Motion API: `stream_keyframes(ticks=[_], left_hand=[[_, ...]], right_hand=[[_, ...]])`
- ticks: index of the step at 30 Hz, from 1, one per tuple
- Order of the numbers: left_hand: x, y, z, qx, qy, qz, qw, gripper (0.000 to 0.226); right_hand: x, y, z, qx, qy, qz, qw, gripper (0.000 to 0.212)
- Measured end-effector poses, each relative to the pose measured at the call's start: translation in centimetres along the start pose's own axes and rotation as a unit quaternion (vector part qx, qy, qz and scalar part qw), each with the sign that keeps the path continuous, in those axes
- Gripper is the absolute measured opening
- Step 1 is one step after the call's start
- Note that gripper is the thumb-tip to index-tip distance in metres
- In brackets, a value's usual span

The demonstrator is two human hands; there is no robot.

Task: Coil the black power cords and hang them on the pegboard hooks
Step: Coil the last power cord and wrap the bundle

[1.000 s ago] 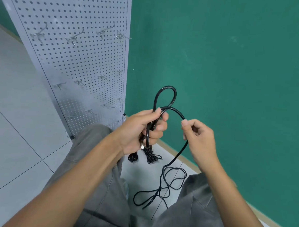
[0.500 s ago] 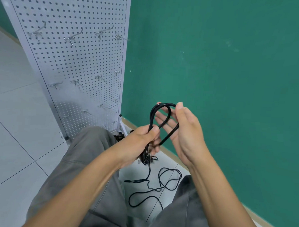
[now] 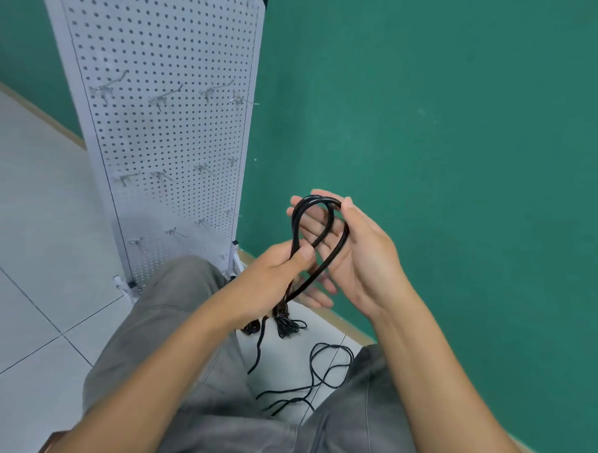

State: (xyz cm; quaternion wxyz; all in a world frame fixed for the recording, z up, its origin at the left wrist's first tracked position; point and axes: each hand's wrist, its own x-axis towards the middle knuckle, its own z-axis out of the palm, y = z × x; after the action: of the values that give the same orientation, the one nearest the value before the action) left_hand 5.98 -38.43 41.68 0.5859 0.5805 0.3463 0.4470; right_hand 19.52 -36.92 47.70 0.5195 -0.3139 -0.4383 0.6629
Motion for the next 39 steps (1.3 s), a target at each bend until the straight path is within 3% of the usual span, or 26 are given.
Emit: stream_keyframes(ticks=[3,7,12,14,19,23,27,30,35,39], left_hand=[[-1.4,1.0,0.6,-0.031,-0.02,-0.005,0.999,0.03],[-2.7,1.8,0.9,-0.141,-0.049,-0.025,0.988,0.025],[-3.1,2.1,0.6,-0.163,-0.096,-0.022,0.982,0.023],[-3.1,2.3,0.5,-0.149,-0.094,-0.023,0.984,0.016],[-2.7,1.3,1.0,-0.134,-0.027,0.029,0.99,0.029],[-3.2,0.4,0.6,-0.298,-0.08,-0.014,0.951,0.031],[-3.4,0.4,0.1,-0.375,-0.134,-0.044,0.916,0.036],[-3.3,0.5,0.3,-0.389,-0.116,-0.067,0.912,0.025],[-2.9,1.4,-0.2,-0.375,-0.008,-0.069,0.924,0.042],[-2.9,1.8,-2.1,-0.385,0.06,-0.033,0.92,0.041]], right_hand=[[-0.8,-0.2,1.3,-0.067,-0.033,-0.022,0.997,0.042],[-1.3,-0.6,2.7,-0.075,-0.076,-0.012,0.994,0.045],[-0.2,-0.6,1.9,-0.09,-0.061,0.011,0.994,0.042],[0.1,-0.8,1.6,-0.081,-0.066,0.017,0.994,0.041],[0.1,-1.2,2.2,-0.037,-0.097,0.019,0.994,0.04],[0.6,-0.7,2.3,0.011,-0.109,0.038,0.993,0.042],[1.1,0.1,1.3,0.057,-0.089,0.058,0.993,0.04],[1.3,0.6,1.0,0.039,-0.085,0.059,0.994,0.045],[0.7,2.6,1.1,-0.061,-0.101,0.08,0.99,0.077],[-0.8,5.7,1.1,-0.1,-0.134,0.134,0.977,0.086]])
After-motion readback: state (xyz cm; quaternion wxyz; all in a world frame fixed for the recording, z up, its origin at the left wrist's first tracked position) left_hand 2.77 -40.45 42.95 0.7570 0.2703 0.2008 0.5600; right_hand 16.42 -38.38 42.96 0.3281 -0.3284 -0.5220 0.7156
